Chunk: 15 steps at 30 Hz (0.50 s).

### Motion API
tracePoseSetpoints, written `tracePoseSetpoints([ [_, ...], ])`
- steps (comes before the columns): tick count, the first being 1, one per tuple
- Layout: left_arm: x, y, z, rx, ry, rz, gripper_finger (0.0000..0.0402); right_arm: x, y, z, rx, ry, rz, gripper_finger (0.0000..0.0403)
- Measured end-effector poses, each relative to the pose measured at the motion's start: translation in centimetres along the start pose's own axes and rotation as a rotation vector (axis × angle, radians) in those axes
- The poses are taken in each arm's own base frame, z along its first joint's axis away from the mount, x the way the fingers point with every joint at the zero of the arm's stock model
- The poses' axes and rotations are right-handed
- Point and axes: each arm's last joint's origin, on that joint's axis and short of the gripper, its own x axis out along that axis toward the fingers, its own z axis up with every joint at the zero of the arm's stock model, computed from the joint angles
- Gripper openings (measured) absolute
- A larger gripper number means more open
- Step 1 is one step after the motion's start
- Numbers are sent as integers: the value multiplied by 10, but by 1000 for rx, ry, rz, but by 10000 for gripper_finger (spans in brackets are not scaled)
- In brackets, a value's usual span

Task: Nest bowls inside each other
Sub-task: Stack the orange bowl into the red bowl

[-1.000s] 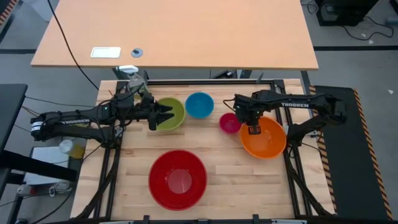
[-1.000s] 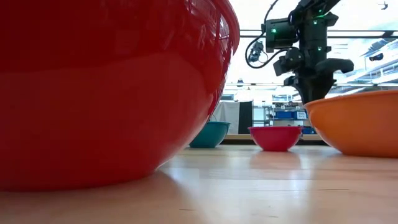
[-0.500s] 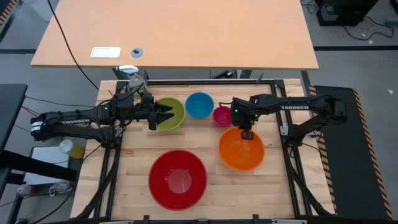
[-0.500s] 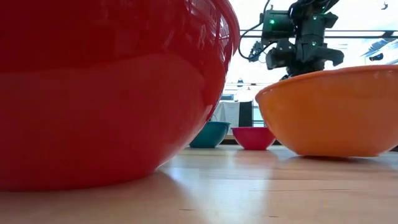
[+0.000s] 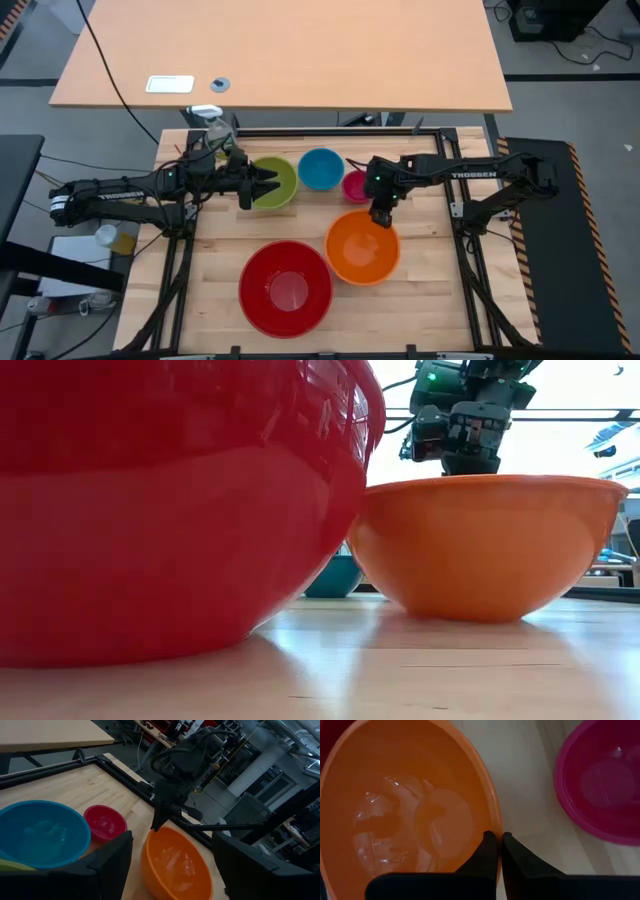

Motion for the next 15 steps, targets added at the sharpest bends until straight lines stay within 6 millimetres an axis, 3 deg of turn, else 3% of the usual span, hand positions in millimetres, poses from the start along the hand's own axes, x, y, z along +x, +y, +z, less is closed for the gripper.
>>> tracePoseSetpoints([
  [9,0,0,0,17,0,0,274,-11,5,-5,17,85,-189,20],
  [15,0,0,0,26,0,0,274,-10,2,-6,70,83,-220,89],
])
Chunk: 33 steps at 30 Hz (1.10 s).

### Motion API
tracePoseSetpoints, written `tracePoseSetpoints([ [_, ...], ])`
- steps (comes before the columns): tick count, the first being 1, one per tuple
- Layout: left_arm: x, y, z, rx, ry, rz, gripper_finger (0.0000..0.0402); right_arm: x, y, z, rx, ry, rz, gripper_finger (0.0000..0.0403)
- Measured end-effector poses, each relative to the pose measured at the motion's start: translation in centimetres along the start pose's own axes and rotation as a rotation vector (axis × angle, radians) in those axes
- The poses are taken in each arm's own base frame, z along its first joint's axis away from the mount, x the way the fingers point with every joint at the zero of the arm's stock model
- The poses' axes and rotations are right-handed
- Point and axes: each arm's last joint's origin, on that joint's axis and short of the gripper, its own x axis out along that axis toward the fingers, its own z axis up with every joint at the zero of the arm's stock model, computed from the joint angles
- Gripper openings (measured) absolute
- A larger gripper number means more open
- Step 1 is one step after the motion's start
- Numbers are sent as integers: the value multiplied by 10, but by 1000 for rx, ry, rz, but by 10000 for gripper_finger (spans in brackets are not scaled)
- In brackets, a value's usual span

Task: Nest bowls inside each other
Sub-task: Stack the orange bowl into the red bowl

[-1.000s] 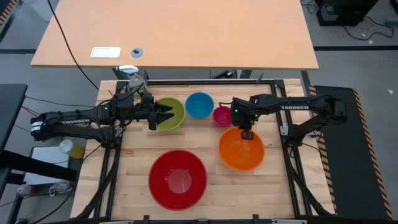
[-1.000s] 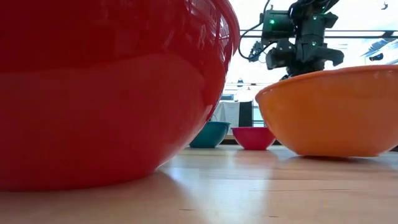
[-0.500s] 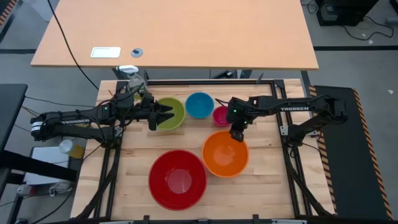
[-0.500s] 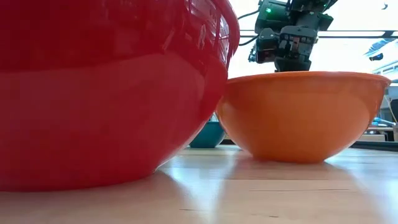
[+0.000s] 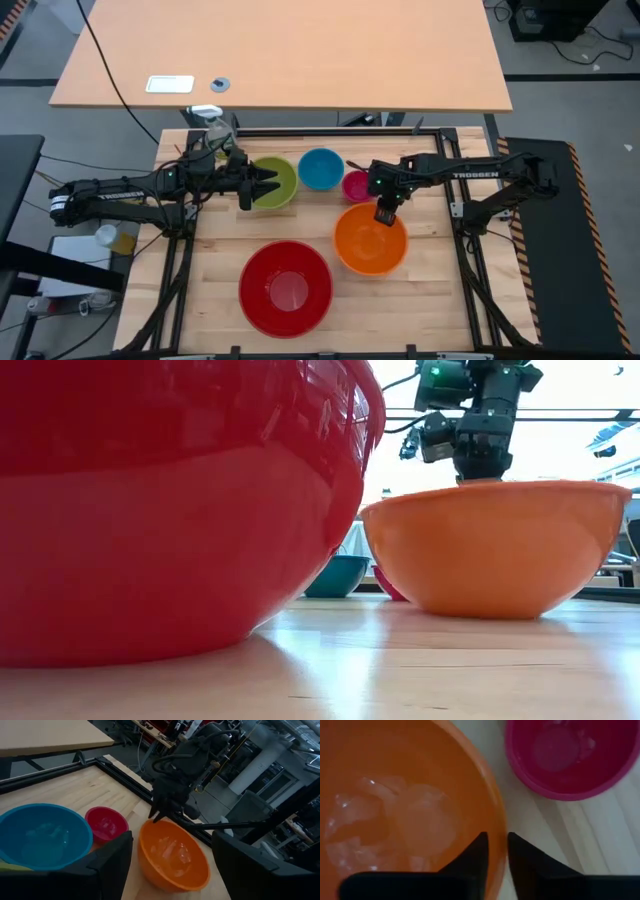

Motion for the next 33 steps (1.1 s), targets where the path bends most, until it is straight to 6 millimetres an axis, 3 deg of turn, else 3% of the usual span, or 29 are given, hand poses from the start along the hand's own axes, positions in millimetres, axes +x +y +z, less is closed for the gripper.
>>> tracePoseSetpoints([
  [5,0,0,0,-11,0,0,274,9,-5,-6,13,21,-14,147],
  [10,0,0,0,-15,0,0,274,17,-6,-12,6,39,-14,157],
  [14,0,0,0,-17,0,0,274,26,-8,-18,6,63,3,126],
  [21,0,0,0,-37,0,0,274,29,-9,-23,69,103,33,18],
  [27,0,0,0,-36,1,1,275,21,-11,-20,92,128,39,30],
  [33,-1,3,-4,-39,46,31,275,-5,-4,2,82,46,159,17],
])
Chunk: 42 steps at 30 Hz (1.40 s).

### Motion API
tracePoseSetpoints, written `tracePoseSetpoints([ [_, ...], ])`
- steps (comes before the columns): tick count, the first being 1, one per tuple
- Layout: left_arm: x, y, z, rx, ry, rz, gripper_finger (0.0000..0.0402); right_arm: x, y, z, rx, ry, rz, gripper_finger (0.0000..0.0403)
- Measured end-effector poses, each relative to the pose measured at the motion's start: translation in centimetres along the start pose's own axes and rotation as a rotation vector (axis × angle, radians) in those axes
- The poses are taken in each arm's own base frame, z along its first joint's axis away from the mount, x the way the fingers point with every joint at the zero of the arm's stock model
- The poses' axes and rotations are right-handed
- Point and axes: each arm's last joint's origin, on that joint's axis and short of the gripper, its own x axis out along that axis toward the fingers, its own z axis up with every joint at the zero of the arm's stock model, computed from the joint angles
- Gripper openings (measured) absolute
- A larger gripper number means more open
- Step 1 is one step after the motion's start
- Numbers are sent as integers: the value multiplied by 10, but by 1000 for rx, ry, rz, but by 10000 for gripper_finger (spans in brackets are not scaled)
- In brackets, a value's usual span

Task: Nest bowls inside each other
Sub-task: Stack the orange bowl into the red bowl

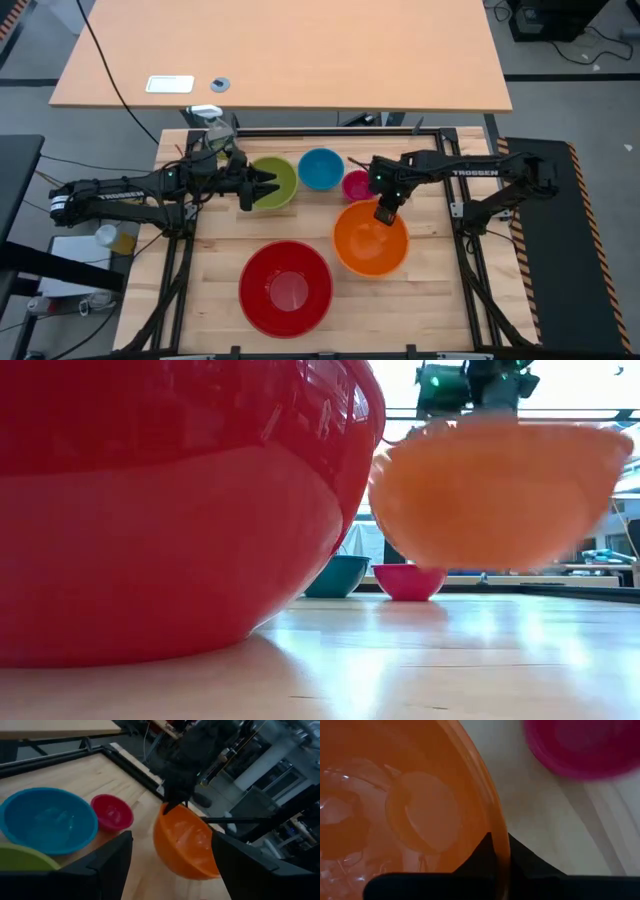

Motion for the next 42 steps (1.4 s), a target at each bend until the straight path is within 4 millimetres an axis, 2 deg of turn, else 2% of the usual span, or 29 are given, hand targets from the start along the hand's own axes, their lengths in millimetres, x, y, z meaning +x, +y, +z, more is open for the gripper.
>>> tracePoseSetpoints([
  [8,-16,-5,5,46,-42,-39,275,-44,29,26,44,-161,101,23],
  [11,-21,-4,6,54,-52,-23,275,-53,47,30,25,-225,150,21],
  [14,-22,0,6,50,-43,1,275,-51,68,36,7,-279,184,21],
  [19,-23,3,6,47,-20,-5,275,-24,117,58,-41,-283,216,21],
  [23,-23,4,7,44,1,-43,275,-15,159,83,-102,-326,249,21],
  [28,-31,5,11,44,-27,-53,275,-2,192,111,-170,-406,197,22],
  [32,-41,4,14,75,-62,-54,275,23,202,124,-255,-417,121,22],
  [38,-53,7,5,76,7,-16,275,75,195,125,-280,-277,32,29],
  [42,-59,9,0,68,46,5,275,84,192,123,-338,-219,30,30],
])
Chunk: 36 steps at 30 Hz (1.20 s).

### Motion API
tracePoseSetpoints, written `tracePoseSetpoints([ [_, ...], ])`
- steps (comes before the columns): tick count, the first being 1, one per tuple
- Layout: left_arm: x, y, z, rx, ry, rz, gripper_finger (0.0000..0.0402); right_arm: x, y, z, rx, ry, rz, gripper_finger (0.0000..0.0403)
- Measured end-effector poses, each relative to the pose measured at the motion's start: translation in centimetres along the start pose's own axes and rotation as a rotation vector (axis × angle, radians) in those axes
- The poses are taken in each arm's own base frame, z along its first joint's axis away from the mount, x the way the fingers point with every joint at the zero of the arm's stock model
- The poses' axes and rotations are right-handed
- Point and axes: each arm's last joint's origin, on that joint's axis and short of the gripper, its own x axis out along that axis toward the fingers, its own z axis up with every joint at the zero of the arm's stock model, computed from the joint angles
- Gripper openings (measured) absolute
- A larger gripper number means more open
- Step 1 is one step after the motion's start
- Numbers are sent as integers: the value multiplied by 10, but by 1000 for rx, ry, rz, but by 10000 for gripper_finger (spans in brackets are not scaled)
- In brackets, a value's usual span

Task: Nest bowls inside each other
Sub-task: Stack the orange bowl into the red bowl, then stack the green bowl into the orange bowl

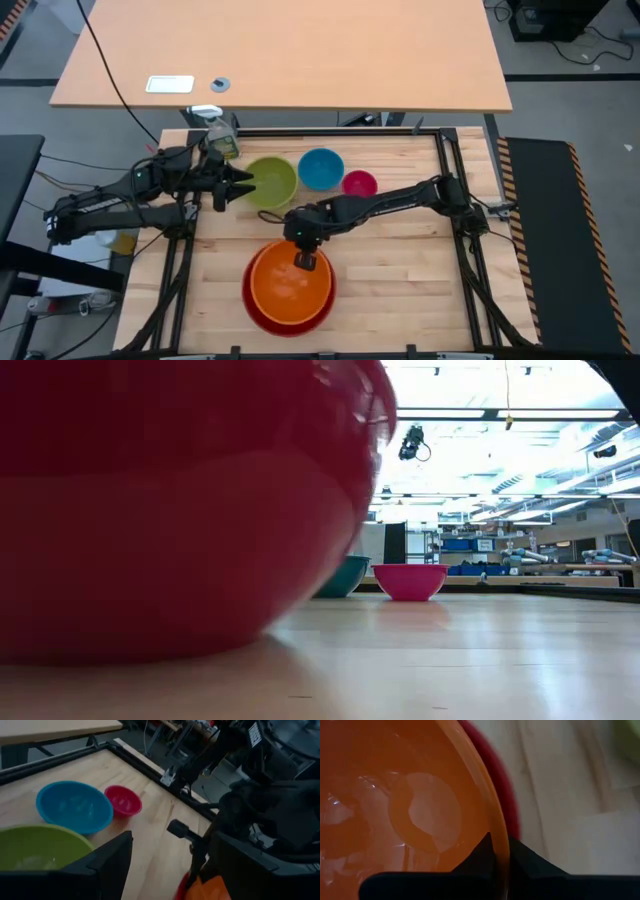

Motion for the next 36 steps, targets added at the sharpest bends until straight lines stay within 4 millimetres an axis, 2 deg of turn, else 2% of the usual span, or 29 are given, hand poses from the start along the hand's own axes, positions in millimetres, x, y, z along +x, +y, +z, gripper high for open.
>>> tracePoseSetpoints([
  [6,-2,0,-1,0,9,3,275,3,1,-3,-52,40,57,42],
  [12,-1,1,-3,3,30,14,275,1,-2,-2,-42,59,125,98],
  [17,-2,4,-10,-11,103,28,275,-14,-8,9,-3,60,137,150],
  [21,-2,12,-23,-104,244,117,275,-37,-16,20,-6,58,55,177],
  [27,7,25,-40,-246,428,317,275,-68,-31,33,-54,31,-109,187],
  [32,16,36,-50,-297,516,539,275,-74,-47,28,-61,118,-176,186],
  [36,19,38,-51,-301,534,556,275,-77,-52,25,-61,154,-194,185],
])
